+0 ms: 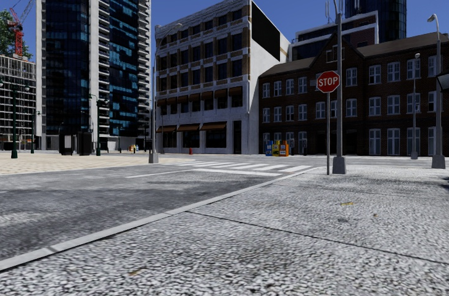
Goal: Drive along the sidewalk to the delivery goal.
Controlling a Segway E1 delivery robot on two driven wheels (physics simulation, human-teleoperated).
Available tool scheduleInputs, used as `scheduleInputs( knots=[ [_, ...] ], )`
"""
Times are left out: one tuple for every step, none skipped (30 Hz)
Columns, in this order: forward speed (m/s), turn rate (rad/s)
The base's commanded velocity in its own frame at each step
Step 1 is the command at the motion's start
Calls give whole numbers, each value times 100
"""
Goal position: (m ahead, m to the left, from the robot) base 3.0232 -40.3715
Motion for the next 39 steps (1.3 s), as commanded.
scheduleInputs(
  knots=[
    [0,0],
    [0,0],
    [0,0],
    [0,0],
    [0,0],
    [0,0],
    [0,0],
    [0,0],
    [0,0],
    [0,0],
    [0,0],
    [0,0],
    [0,0],
    [0,0],
    [0,0],
    [0,0],
    [0,0],
    [0,0],
    [0,0],
    [0,0],
    [0,0],
    [0,0],
    [0,0],
    [0,0],
    [0,0],
    [0,0],
    [0,0],
    [0,0],
    [0,0],
    [0,0],
    [74,0],
    [92,0],
    [92,0],
    [109,-9],
    [121,-16],
    [124,-17],
    [124,-17],
    [124,-17],
    [125,-17]
  ],
)
